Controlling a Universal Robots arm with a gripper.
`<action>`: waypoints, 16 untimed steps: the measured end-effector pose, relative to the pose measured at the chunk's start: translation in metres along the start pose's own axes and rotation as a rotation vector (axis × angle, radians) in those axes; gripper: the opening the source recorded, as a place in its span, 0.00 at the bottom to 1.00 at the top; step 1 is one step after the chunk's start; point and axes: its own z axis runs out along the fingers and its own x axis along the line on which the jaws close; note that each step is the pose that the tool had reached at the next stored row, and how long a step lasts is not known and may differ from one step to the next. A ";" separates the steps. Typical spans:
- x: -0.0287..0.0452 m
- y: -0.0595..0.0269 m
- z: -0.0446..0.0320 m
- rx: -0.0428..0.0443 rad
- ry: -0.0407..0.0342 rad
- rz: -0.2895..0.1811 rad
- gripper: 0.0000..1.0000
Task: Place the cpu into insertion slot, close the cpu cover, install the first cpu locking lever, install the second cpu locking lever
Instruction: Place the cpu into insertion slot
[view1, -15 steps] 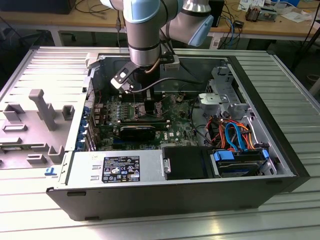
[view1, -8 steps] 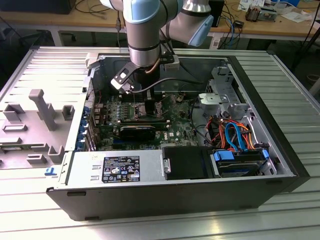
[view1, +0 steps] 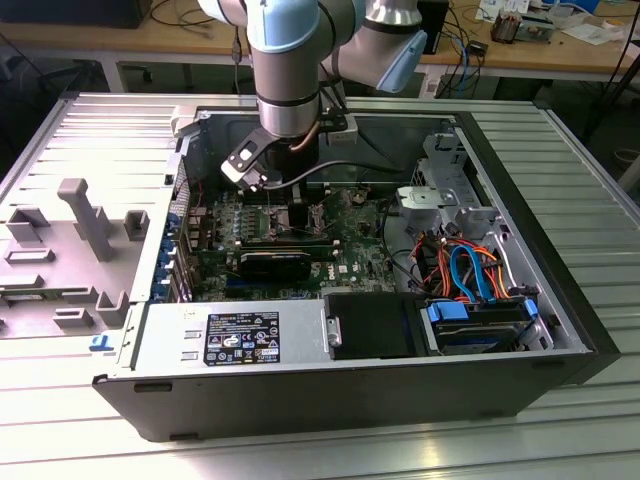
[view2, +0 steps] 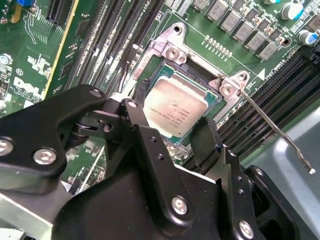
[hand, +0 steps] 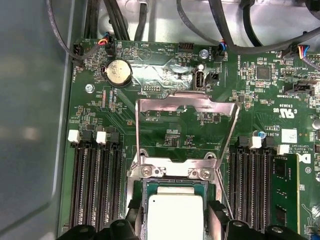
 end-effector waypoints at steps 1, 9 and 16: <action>0.0001 0.0000 0.0000 0.0001 0.0003 0.000 0.55; 0.0000 0.0000 -0.0003 0.0003 -0.0008 0.009 0.55; 0.0000 0.0003 -0.0032 0.0013 -0.0016 0.025 0.55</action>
